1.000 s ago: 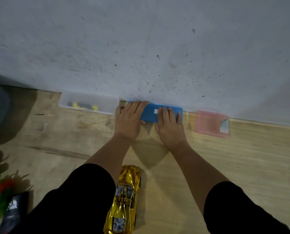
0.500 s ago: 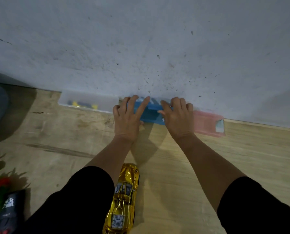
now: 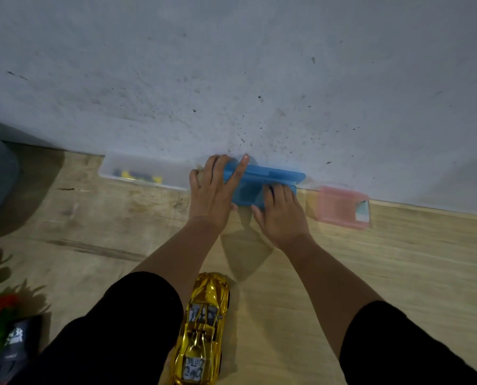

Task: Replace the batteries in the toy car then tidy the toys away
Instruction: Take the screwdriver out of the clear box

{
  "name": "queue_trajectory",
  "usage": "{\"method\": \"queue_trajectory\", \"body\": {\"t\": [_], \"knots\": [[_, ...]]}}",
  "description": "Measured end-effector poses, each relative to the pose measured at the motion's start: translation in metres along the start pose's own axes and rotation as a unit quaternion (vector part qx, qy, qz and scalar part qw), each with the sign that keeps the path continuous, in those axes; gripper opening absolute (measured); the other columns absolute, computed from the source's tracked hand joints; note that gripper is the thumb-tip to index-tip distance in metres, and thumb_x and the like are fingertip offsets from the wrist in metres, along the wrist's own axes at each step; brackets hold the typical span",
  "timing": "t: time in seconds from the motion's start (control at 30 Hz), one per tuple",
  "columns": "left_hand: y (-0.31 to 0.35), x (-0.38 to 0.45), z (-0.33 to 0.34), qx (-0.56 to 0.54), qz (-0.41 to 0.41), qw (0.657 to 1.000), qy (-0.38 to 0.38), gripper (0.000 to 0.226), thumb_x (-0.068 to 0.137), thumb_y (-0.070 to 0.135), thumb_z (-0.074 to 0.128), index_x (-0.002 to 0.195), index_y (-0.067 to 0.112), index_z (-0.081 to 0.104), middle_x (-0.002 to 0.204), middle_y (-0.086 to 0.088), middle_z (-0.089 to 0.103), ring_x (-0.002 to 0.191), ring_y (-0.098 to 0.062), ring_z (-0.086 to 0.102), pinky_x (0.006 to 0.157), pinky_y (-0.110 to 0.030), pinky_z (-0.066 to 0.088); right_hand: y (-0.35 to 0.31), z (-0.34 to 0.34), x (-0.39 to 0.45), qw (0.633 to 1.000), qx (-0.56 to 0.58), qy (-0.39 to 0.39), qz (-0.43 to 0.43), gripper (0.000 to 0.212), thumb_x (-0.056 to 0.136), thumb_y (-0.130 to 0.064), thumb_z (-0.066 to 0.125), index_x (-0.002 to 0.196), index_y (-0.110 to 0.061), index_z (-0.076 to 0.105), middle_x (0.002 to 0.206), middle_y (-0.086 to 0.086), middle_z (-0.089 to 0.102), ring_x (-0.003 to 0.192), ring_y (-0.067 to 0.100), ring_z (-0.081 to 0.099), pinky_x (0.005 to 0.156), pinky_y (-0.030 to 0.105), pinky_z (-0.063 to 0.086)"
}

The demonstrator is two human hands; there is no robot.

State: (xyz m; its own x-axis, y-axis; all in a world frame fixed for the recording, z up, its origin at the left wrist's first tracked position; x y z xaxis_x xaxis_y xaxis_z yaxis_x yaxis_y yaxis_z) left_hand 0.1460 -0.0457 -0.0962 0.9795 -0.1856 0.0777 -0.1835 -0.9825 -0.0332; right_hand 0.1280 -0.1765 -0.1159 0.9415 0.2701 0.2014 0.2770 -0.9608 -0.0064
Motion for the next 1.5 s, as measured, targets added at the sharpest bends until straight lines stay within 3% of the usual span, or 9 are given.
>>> {"method": "queue_trajectory", "body": {"t": [0.2,0.4,0.53,0.63,0.73,1.03,1.33,1.43,1.5], "knots": [[-0.001,0.002,-0.001,-0.01,-0.003,1.0,-0.016,0.115,0.074,0.045,0.073,0.14,0.037,-0.021,0.139,-0.006,0.003,0.133,-0.025,0.011,0.096,-0.045,0.029,0.003,0.006,0.007,0.998,-0.053,0.017,-0.031,0.05,0.086,-0.049,0.032,0.088,-0.008,0.06,0.083,0.013,0.06,0.075,0.029,0.06,0.066,0.035,0.052],[-0.002,0.002,-0.005,0.004,-0.003,1.0,0.01,0.122,0.063,0.05,0.078,0.144,0.036,-0.011,0.137,-0.005,0.01,0.128,-0.023,0.013,0.091,-0.044,0.035,0.006,0.012,0.017,0.995,-0.056,-0.02,-0.083,0.05,0.069,-0.054,0.064,0.08,-0.006,0.063,0.067,0.013,0.063,0.059,0.028,0.062,0.051,0.032,0.052],[-0.002,0.002,-0.003,0.01,-0.001,1.0,0.016,0.124,0.059,0.052,0.08,0.145,0.036,-0.008,0.137,-0.006,0.013,0.127,-0.024,0.017,0.089,-0.044,0.036,0.007,0.006,0.027,0.988,0.004,-0.077,-0.135,0.056,0.08,-0.056,0.058,0.102,-0.004,0.061,0.087,0.015,0.066,0.076,0.032,0.065,0.062,0.035,0.051],[-0.001,0.001,-0.002,0.006,-0.001,1.0,0.003,0.123,0.063,0.05,0.079,0.144,0.037,-0.012,0.138,-0.006,0.011,0.128,-0.024,0.014,0.091,-0.044,0.035,0.001,-0.011,0.023,0.979,-0.004,0.033,-0.2,0.048,0.079,-0.056,0.055,0.084,-0.009,0.059,0.065,0.008,0.063,0.053,0.024,0.061,0.046,0.029,0.048],[-0.001,-0.001,-0.004,-0.002,0.001,1.0,0.013,0.117,0.067,0.042,0.079,0.144,0.037,-0.01,0.138,-0.007,0.011,0.128,-0.025,0.015,0.09,-0.045,0.035,-0.008,-0.016,0.003,0.976,0.014,0.123,-0.181,0.043,0.086,-0.056,0.042,0.081,-0.015,0.049,0.057,0.002,0.057,0.046,0.018,0.053,0.04,0.026,0.042],[-0.002,-0.007,0.0,0.013,0.001,0.999,0.038,0.114,0.065,0.045,0.079,0.144,0.038,-0.002,0.135,-0.007,0.016,0.125,-0.025,0.02,0.087,-0.047,0.037,-0.02,0.003,-0.035,0.98,0.061,0.154,-0.107,0.045,0.085,-0.055,0.044,0.078,-0.014,0.061,0.069,0.004,0.06,0.065,0.022,0.058,0.057,0.029,0.046],[0.001,-0.013,-0.001,0.011,-0.012,0.998,0.056,0.104,0.069,0.039,0.078,0.145,0.038,0.007,0.136,-0.006,0.021,0.126,-0.027,0.027,0.087,-0.049,0.038,-0.016,0.01,-0.038,0.985,0.086,0.128,-0.081,0.045,0.09,-0.049,0.041,0.097,-0.012,0.067,0.092,0.005,0.064,0.089,0.018,0.044,0.071,0.032,0.043],[0.004,-0.014,-0.002,0.015,-0.015,1.0,0.022,0.098,0.079,0.036,0.07,0.144,0.04,-0.002,0.145,-0.005,0.021,0.133,-0.029,0.026,0.093,-0.05,0.035,-0.019,-0.001,-0.04,0.982,0.072,0.134,-0.11,0.037,0.091,-0.045,0.044,0.106,-0.015,0.061,0.101,0.008,0.065,0.097,0.02,0.046,0.072,0.036,0.05],[0.005,-0.015,0.001,0.013,-0.014,1.0,-0.007,0.092,0.088,0.029,0.06,0.142,0.042,-0.014,0.153,-0.004,0.016,0.138,-0.029,0.019,0.098,-0.05,0.031,-0.017,-0.013,-0.039,0.984,0.042,0.15,-0.088,0.037,0.091,-0.042,0.044,0.118,-0.019,0.052,0.117,0.011,0.06,0.111,0.024,0.044,0.084,0.04,0.048]]}}
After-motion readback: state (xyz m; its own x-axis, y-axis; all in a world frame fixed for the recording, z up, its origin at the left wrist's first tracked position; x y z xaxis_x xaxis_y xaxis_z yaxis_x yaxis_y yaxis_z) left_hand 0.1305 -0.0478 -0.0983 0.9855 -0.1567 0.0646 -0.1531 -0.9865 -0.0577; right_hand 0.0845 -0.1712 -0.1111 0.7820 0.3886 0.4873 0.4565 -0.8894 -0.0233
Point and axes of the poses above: each hand's wrist, its own x-axis towards the middle knuckle, its own z-axis out of the palm, y = z × x, the point moved 7 cm from there along x, towards the middle knuckle
